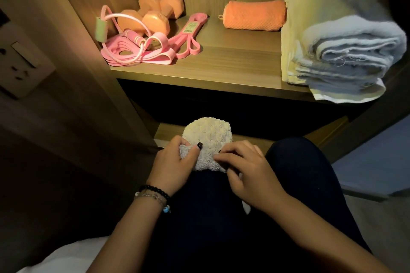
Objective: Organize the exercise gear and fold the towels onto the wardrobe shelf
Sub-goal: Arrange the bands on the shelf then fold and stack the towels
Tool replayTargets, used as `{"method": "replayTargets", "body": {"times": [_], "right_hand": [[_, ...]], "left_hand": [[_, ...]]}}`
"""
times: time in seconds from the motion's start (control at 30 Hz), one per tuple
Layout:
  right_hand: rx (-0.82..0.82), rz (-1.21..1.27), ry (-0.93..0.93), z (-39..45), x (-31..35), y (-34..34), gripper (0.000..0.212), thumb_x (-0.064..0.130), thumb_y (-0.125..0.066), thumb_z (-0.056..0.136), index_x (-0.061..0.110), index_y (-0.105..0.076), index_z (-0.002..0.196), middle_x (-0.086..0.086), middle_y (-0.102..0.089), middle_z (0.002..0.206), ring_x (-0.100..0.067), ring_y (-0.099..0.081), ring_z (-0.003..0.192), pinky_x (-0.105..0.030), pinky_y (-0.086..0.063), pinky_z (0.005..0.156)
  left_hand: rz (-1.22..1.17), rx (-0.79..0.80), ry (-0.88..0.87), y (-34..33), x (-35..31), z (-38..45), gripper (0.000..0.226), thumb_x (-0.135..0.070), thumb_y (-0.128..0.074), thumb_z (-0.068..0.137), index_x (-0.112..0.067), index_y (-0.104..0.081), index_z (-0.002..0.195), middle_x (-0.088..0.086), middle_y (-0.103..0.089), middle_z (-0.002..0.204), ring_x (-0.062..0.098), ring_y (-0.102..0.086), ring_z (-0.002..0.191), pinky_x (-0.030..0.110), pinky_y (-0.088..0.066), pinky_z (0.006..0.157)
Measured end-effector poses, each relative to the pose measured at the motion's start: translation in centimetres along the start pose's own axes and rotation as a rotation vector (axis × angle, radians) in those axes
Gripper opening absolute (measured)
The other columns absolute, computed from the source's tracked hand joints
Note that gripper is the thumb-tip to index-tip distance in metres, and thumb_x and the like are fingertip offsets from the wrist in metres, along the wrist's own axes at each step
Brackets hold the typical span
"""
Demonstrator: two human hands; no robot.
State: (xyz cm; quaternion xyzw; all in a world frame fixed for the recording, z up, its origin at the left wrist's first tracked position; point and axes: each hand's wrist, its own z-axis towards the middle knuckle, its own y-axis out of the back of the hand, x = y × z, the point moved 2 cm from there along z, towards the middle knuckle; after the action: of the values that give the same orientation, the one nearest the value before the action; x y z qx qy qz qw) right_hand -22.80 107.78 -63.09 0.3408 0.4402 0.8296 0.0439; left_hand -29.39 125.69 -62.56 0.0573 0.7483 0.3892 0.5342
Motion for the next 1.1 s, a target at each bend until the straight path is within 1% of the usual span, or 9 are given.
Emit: {"method": "replayTargets", "body": {"times": [0.1,0.23,0.33,0.4,0.53,0.73,0.9,1.0,1.1], "right_hand": [[0.104,0.005,-0.024,-0.1,-0.1,-0.3,0.042,0.017,-0.053,0.082,0.019,-0.062,0.123,0.005,-0.056,0.115,-0.014,-0.050,0.113,-0.030,-0.039,0.094],[0.164,-0.058,-0.023,0.7,-0.3,-0.8,0.041,0.014,-0.059,0.084,0.018,-0.057,0.125,0.004,-0.054,0.119,-0.015,-0.047,0.116,-0.027,-0.035,0.093],[0.155,-0.018,-0.097,1.5,-0.3,-1.0,0.040,0.001,-0.056,0.086,0.016,-0.058,0.123,0.002,-0.056,0.120,-0.016,-0.047,0.119,-0.027,-0.032,0.097],[0.144,-0.016,-0.124,1.5,-0.3,-1.2,0.043,-0.002,-0.054,0.087,0.017,-0.057,0.125,0.003,-0.055,0.123,-0.014,-0.043,0.126,-0.027,-0.028,0.104],[0.156,0.027,-0.134,1.2,-0.1,-1.0,0.043,0.003,-0.050,0.091,0.022,-0.052,0.129,0.010,-0.052,0.124,-0.007,-0.039,0.123,-0.022,-0.024,0.104],[0.168,0.178,-0.183,-0.4,0.4,-0.2,0.036,0.018,-0.042,0.096,0.030,-0.049,0.130,0.019,-0.047,0.123,-0.001,-0.041,0.118,-0.020,-0.031,0.100],[-0.020,0.368,-0.333,-1.1,1.3,0.0,0.028,0.021,-0.049,0.087,0.029,-0.054,0.114,0.018,-0.047,0.114,0.005,-0.047,0.109,-0.006,-0.035,0.087],[-0.081,0.300,-0.389,-0.1,1.1,-0.7,0.023,0.013,-0.056,0.087,0.025,-0.054,0.107,0.014,-0.048,0.108,0.002,-0.048,0.101,-0.011,-0.038,0.082],[-0.150,-0.001,-0.171,0.8,1.1,-0.7,0.025,0.007,-0.054,0.082,0.015,-0.062,0.104,0.004,-0.053,0.106,-0.014,-0.051,0.103,-0.030,-0.042,0.086]], "left_hand": [[0.046,-0.050,0.017,0.0,0.1,-0.1,0.017,-0.043,-0.057,0.088,-0.027,-0.053,0.088,-0.003,-0.067,0.076,0.016,-0.056,0.061,0.036,-0.049,0.062],[0.406,-0.394,-0.464,0.5,-0.8,-1.0,0.012,-0.032,-0.063,0.087,-0.021,-0.064,0.090,-0.011,-0.061,0.089,0.015,-0.054,0.088,0.029,-0.037,0.075],[0.382,-0.270,-0.665,0.5,-0.7,-1.3,0.023,-0.042,-0.062,0.083,-0.023,-0.069,0.094,-0.011,-0.065,0.096,0.010,-0.057,0.095,0.032,-0.040,0.081],[0.375,-0.139,-0.595,0.4,-0.2,-1.6,0.035,-0.049,-0.060,0.080,-0.026,-0.066,0.106,-0.015,-0.063,0.106,0.007,-0.055,0.103,0.034,-0.042,0.085],[0.213,-0.100,-0.478,0.9,0.7,-1.9,0.035,-0.044,-0.056,0.078,-0.033,-0.062,0.110,-0.030,-0.058,0.102,-0.004,-0.051,0.097,0.036,-0.046,0.082],[-0.111,-0.153,-0.312,1.6,0.9,-3.1,0.028,-0.049,-0.070,0.071,-0.032,-0.064,0.092,-0.021,-0.067,0.093,0.001,-0.066,0.085,0.023,-0.054,0.072],[-0.205,-0.265,-0.030,0.9,0.9,-3.4,0.024,-0.037,-0.082,0.066,-0.023,-0.064,0.072,-0.014,-0.067,0.068,0.000,-0.062,0.062,0.019,-0.049,0.056],[-0.240,-0.239,0.128,0.5,0.7,-2.8,0.028,-0.040,-0.078,0.070,-0.017,-0.063,0.072,-0.004,-0.066,0.067,0.003,-0.058,0.058,0.020,-0.044,0.054],[-0.197,-0.263,0.179,0.2,0.6,-2.2,0.037,-0.044,-0.073,0.076,-0.009,-0.062,0.073,0.006,-0.065,0.069,0.014,-0.057,0.061,0.030,-0.043,0.055]]}}
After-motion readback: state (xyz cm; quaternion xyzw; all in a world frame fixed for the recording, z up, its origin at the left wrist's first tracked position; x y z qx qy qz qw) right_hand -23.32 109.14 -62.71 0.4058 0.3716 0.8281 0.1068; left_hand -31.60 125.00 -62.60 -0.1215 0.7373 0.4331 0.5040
